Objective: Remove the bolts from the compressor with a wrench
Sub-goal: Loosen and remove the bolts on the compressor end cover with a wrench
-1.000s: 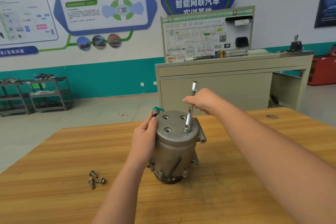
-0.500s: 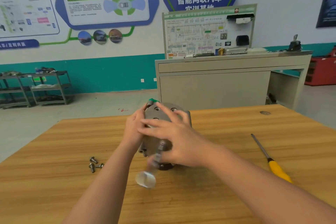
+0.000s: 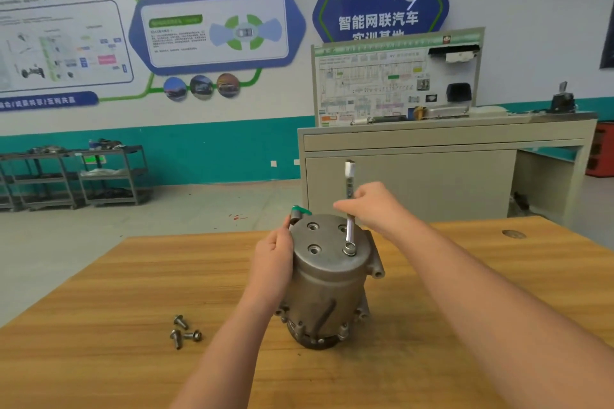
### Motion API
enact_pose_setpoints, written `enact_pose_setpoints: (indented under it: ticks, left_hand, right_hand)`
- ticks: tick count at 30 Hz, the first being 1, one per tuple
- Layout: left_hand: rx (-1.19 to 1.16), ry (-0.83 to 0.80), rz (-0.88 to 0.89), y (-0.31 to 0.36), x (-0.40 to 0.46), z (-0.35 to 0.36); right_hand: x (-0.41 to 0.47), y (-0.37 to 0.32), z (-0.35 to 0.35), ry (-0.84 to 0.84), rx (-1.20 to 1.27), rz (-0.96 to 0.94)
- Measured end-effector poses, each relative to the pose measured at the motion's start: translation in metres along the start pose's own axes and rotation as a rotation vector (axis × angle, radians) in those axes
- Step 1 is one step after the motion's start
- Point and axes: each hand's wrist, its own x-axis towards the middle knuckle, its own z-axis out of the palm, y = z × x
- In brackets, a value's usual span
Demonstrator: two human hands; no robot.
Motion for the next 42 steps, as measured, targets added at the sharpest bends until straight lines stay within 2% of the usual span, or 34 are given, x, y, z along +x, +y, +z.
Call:
enact_pose_setpoints:
  ticks: [2,4,8,11,13,14,15,18,20,22,25,27,31,32,34,36,38,40,42]
  left_hand:
    - [0.017,0.020,0.021,-0.001,0.001,0.002]
    - [0.035,0.045,0.044,-0.003,0.002,0.001]
    - [0.201,0.040,0.093,-0.003,0.003,-0.002]
    - [0.123,0.089,0.094,-0.002,-0.001,-0.004]
    - [0.071,0.102,0.086,-0.003,-0.005,-0.005]
    - [0.064,0.093,0.083,-0.003,-0.006,-0.006]
    - [0.053,0.081,0.080,-0.004,-0.007,-0.007]
    - [0.041,0.071,0.062,-0.003,-0.008,-0.005]
    - [0.064,0.079,0.049,-0.002,-0.007,-0.002]
    - [0.069,0.089,0.044,-0.003,-0.005,-0.001]
    - [0.079,0.100,0.032,-0.005,-0.003,0.001]
    - [0.104,0.123,0.033,-0.007,-0.002,0.005]
    - [0.180,0.137,0.044,-0.006,-0.002,0.007]
    - [0.228,0.118,0.041,-0.006,-0.001,0.005]
    - [0.345,0.078,0.015,-0.003,-0.002,0.003]
    - [0.307,0.112,0.045,-0.001,-0.005,0.002]
    - [0.201,0.153,0.080,0.002,-0.012,-0.001]
    - [0.175,0.155,0.088,0.002,-0.015,-0.004]
    - [0.181,0.145,0.096,-0.001,-0.012,-0.002]
  right_hand:
    - [-0.004,-0.034,0.009,-0.060,-0.326,-0.133]
    - [-0.026,-0.053,0.019,-0.049,-0.547,-0.349]
    - [-0.107,-0.037,0.029,0.058,-0.481,-0.794]
    - [-0.146,0.003,0.019,0.164,-0.296,-0.935]
    - [-0.157,0.036,0.012,0.200,-0.011,-0.896]
    - [-0.159,0.049,0.009,0.200,0.151,-0.804]
    - [-0.159,0.059,0.006,0.187,0.363,-0.663]
    - [-0.131,0.071,-0.002,0.178,1.126,-0.067]
    - [-0.092,0.067,-0.012,0.184,1.212,0.198]
    - [-0.048,0.049,-0.022,0.131,1.069,0.313]
    - [-0.002,0.016,-0.016,-0.010,0.714,0.294]
    - [0.007,-0.011,0.000,-0.043,0.389,0.181]
    - [-0.029,-0.053,0.028,-0.096,-0.143,-0.291]
    - [-0.050,-0.054,0.030,-0.103,-0.222,-0.403]
    - [-0.095,-0.038,0.030,-0.016,-0.279,-0.586]
    - [-0.134,-0.006,0.026,0.078,-0.164,-0.690]
    - [-0.155,0.032,0.018,0.134,0.172,-0.626]
    - [-0.153,0.058,0.003,0.157,0.646,-0.373]
    - [-0.129,0.076,-0.012,0.058,1.030,-0.050]
